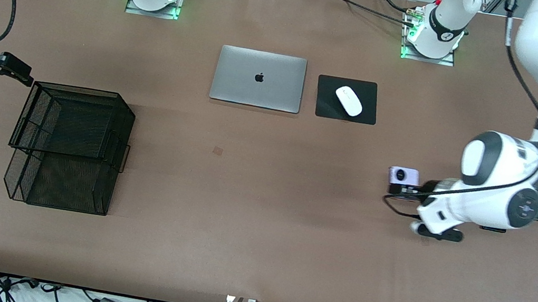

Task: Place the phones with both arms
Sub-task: 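Carry the white phone mid-table while the right gripper moves over the basket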

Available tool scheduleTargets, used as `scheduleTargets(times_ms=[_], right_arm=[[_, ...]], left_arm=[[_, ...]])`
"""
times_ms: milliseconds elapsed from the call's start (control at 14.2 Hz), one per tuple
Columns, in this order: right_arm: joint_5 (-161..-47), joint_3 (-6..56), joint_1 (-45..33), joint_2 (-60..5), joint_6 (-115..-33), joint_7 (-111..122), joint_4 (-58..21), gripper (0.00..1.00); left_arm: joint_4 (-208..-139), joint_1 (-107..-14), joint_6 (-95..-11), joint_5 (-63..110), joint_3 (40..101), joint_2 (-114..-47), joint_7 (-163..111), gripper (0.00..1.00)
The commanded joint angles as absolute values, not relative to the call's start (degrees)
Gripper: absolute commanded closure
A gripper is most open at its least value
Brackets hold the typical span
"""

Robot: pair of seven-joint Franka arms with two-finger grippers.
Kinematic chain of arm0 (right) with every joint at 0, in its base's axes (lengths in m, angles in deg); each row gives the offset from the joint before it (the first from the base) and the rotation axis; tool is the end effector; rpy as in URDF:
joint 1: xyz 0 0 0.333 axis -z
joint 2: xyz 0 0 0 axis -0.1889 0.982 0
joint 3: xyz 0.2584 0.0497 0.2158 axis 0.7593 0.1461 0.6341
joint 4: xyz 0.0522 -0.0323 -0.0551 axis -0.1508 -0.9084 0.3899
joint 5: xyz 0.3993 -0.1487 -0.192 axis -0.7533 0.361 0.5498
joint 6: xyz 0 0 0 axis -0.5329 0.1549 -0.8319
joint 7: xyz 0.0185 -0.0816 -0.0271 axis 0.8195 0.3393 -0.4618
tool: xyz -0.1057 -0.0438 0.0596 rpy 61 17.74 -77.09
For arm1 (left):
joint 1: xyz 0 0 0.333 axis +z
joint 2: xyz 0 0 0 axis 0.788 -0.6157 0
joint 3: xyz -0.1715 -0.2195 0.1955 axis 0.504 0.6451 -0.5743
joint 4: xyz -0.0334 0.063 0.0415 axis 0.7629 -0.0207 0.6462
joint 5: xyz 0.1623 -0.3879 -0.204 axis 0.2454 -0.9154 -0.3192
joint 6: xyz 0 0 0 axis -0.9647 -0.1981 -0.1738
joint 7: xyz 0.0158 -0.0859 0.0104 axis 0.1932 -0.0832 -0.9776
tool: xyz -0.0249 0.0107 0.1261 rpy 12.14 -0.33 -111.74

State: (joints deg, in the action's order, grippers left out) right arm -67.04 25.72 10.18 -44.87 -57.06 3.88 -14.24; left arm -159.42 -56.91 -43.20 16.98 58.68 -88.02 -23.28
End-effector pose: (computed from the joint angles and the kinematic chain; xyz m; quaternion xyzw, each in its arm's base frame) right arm 0.6665 -0.0437 0.5318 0.9999 -0.0010 -0.0143 0.0060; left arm 0.7418 -0.1656 0.2857 0.9821 0.0411 -0.1251 0.1346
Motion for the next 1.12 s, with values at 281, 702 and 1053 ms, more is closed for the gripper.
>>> scheduleTargets(times_ms=[281, 702, 1053], right_arm=[[-66.94, 26.24, 10.71, -44.14, -56.74, 3.29, -13.6, 0.0], [-67.03, 26.24, 10.71, -43.44, -57.18, 3.29, -13.6, 0.0], [-67.11, 26.5, 10.19, -41.95, -57.97, 3.38, -13.43, 0.0]], left_arm=[[-140.08, -70.71, -43.83, 7.83, 56.43, -100.46, 3.5, 0.69], [-135.7, -80.45, -59.28, -7.04, 52.83, -105.82, 16.74, 0.69], [-130.75, -90.75, -66.51, -7.04, 44.31, -109.09, 25.22, 0.74]])
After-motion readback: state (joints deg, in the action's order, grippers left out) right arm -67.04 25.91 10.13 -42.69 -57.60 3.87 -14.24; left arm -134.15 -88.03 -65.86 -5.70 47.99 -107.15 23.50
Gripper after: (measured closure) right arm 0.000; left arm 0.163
